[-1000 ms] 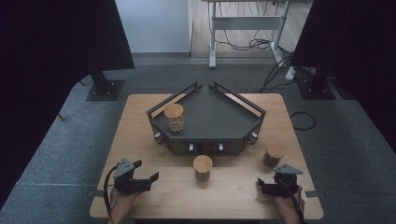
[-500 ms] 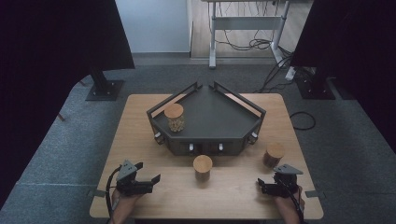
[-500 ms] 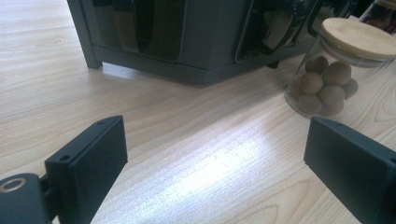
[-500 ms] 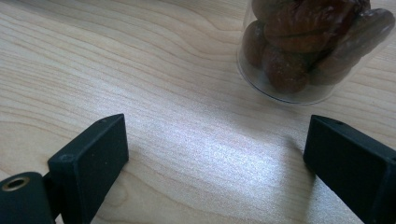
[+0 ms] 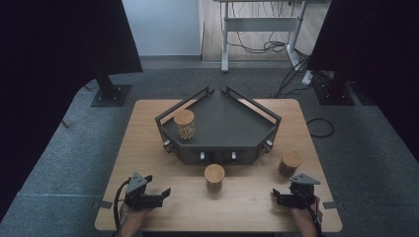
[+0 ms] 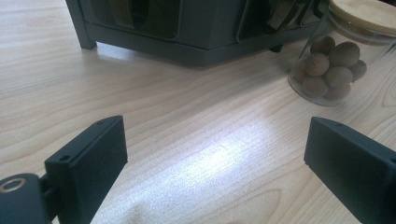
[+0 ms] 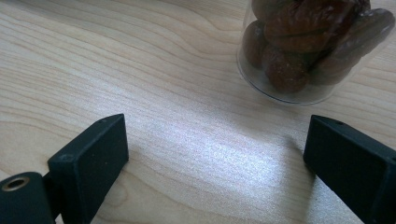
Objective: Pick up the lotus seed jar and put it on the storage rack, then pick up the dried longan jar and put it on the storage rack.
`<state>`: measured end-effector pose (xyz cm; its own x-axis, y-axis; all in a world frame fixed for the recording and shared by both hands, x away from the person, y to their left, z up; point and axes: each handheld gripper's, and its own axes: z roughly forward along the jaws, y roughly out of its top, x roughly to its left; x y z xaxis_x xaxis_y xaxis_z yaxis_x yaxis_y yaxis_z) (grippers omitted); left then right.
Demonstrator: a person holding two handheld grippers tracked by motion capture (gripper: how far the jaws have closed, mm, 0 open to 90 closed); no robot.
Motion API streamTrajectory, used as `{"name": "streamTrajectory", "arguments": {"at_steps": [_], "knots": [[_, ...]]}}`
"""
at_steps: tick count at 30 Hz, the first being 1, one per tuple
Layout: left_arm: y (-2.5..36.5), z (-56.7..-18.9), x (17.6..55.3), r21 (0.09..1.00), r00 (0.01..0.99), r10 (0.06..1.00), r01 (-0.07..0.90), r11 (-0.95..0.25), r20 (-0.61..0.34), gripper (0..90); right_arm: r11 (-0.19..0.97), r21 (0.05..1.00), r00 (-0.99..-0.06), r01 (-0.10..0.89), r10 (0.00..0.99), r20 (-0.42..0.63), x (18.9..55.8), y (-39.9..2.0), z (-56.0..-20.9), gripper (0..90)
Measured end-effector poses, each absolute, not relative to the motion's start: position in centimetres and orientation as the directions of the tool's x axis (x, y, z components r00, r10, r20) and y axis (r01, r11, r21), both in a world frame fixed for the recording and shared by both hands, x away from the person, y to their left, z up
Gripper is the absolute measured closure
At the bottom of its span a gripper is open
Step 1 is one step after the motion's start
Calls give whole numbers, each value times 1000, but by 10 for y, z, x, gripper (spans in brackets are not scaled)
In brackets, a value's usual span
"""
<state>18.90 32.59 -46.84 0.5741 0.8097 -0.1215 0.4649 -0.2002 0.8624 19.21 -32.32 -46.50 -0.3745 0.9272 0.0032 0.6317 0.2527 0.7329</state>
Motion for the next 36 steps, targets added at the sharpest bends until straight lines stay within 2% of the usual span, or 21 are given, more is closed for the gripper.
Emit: {"name": "streamTrajectory", "arguments": {"at_steps": [36], "knots": [[319,-479,188,837,547,832,495,-235,-90,56,241,772,-390,588,921,11,182,-323,-461,61]]}}
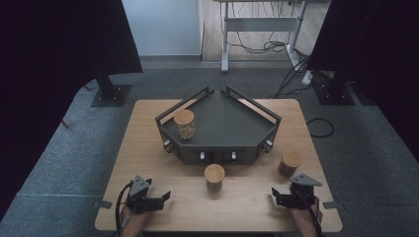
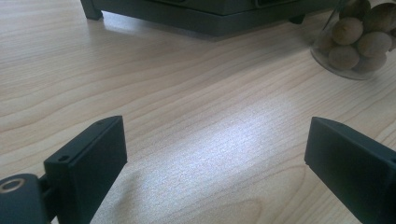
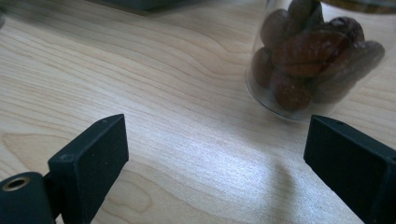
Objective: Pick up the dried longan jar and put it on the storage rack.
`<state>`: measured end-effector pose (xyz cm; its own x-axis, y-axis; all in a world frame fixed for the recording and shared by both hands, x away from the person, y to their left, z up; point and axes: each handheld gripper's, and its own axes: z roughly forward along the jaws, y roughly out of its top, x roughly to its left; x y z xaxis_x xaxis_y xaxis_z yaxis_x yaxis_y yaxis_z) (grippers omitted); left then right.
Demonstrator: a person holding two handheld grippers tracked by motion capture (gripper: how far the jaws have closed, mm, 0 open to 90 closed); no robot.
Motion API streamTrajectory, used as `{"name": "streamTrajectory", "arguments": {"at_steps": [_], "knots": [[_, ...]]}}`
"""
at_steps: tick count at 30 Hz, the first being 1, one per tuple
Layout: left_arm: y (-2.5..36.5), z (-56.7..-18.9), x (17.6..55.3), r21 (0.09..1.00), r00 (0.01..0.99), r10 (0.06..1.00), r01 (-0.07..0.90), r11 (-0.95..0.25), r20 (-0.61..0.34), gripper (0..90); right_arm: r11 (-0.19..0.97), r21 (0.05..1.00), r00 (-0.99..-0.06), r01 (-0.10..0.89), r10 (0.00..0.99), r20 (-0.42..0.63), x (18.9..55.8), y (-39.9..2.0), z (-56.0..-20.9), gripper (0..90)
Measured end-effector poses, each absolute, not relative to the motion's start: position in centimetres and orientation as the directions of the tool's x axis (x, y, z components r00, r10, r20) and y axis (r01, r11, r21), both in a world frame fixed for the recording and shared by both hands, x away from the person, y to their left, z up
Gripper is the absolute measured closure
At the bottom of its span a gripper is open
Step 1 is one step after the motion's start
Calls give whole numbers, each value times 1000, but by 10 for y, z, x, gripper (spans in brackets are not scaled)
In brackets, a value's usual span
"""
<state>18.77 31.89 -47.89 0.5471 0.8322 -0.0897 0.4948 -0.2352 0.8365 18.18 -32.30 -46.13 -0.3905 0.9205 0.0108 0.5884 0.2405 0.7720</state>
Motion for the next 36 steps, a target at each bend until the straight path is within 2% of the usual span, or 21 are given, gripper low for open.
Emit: {"name": "streamTrajectory", "arguments": {"at_steps": [36], "knots": [[305,-469,201,774,560,827,546,-322,-51,58,220,831,-399,510,917,1,164,-320,-444,61]]}}
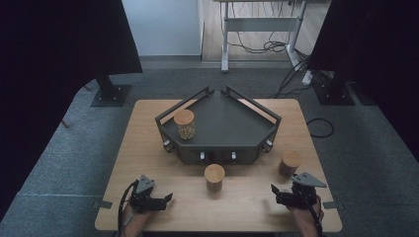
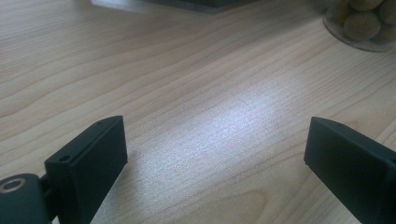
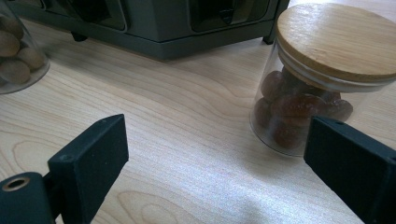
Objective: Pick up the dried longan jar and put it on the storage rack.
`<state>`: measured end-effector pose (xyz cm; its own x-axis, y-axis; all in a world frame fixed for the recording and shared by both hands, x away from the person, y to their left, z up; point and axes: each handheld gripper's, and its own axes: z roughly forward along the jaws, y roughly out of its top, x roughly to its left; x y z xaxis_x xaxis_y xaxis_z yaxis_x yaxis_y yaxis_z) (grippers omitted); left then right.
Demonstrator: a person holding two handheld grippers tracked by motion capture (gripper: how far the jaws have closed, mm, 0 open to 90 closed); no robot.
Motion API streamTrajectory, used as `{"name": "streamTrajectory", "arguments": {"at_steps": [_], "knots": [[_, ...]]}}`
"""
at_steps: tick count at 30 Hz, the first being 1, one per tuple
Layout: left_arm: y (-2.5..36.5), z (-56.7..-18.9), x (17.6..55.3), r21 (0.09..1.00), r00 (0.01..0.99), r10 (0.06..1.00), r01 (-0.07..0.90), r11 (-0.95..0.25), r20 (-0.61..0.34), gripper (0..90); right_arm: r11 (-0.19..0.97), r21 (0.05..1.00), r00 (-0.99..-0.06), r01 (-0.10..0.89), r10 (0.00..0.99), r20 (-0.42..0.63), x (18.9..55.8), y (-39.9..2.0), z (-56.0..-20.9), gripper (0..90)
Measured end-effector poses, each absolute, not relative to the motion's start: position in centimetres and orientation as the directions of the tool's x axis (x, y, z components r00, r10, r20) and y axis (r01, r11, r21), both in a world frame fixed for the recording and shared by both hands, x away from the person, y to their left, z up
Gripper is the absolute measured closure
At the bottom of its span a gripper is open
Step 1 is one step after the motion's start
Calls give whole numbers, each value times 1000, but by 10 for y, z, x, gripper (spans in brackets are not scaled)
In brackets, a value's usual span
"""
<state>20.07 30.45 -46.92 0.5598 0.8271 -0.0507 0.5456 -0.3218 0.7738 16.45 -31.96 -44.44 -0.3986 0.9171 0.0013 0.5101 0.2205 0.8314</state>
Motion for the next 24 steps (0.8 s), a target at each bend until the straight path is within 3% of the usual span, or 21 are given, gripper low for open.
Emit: {"name": "streamTrajectory", "arguments": {"at_steps": [24], "knots": [[292,-465,205,733,568,823,562,-383,-6,53,224,847,-408,482,913,-9,160,-316,-433,63]]}}
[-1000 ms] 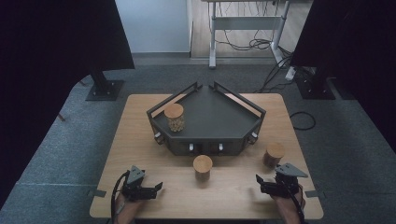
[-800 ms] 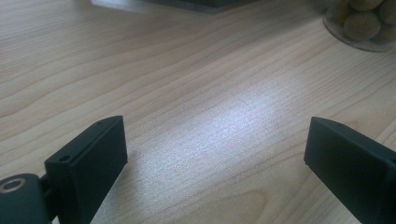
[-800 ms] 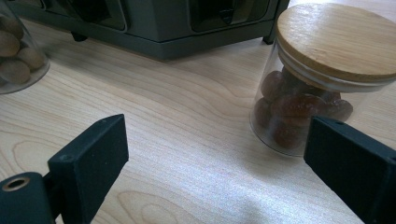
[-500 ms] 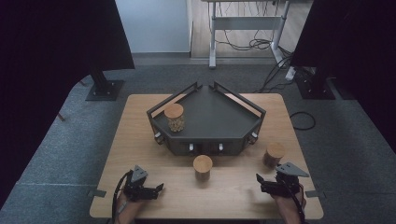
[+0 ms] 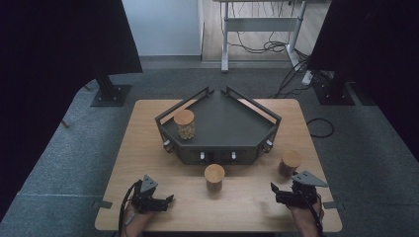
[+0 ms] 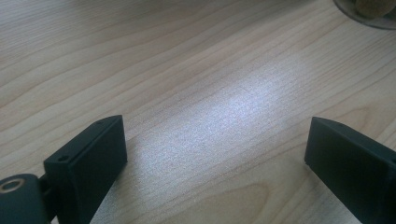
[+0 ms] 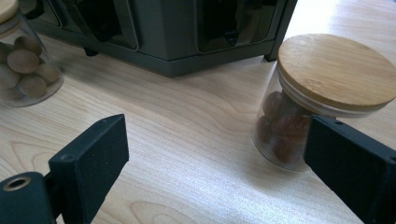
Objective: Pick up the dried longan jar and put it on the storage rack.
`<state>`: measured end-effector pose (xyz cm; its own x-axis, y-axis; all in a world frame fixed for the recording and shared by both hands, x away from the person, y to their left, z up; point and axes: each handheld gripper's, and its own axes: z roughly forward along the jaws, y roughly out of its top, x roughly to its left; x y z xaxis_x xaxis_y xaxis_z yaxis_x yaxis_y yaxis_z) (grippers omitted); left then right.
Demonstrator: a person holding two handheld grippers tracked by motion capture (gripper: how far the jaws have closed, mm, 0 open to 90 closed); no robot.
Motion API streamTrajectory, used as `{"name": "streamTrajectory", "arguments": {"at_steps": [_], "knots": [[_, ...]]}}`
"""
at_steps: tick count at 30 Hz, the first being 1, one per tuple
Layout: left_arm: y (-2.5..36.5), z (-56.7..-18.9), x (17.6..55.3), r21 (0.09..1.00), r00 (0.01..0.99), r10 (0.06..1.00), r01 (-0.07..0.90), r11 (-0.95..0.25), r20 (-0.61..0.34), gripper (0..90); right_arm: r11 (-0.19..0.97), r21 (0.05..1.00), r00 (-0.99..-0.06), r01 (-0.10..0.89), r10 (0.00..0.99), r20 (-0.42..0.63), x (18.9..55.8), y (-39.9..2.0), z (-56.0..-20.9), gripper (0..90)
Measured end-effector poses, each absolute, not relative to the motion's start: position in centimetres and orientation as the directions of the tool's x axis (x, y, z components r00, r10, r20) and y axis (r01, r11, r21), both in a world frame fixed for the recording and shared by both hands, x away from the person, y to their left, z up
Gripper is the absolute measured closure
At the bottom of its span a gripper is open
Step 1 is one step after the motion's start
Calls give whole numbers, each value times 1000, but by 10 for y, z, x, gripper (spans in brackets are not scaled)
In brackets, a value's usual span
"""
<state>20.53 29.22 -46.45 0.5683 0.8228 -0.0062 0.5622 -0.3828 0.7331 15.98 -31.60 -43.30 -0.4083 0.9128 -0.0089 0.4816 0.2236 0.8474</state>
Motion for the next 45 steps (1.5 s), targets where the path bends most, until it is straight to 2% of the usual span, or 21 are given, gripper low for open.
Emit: {"name": "streamTrajectory", "arguments": {"at_steps": [30,45], "knots": [[289,-464,206,725,571,821,564,-396,5,23,219,877,-458,427,889,1,161,-306,-418,63],[289,-464,205,725,570,821,564,-396,5,23,215,886,-454,411,891,-5,160,-302,-414,65]]}}
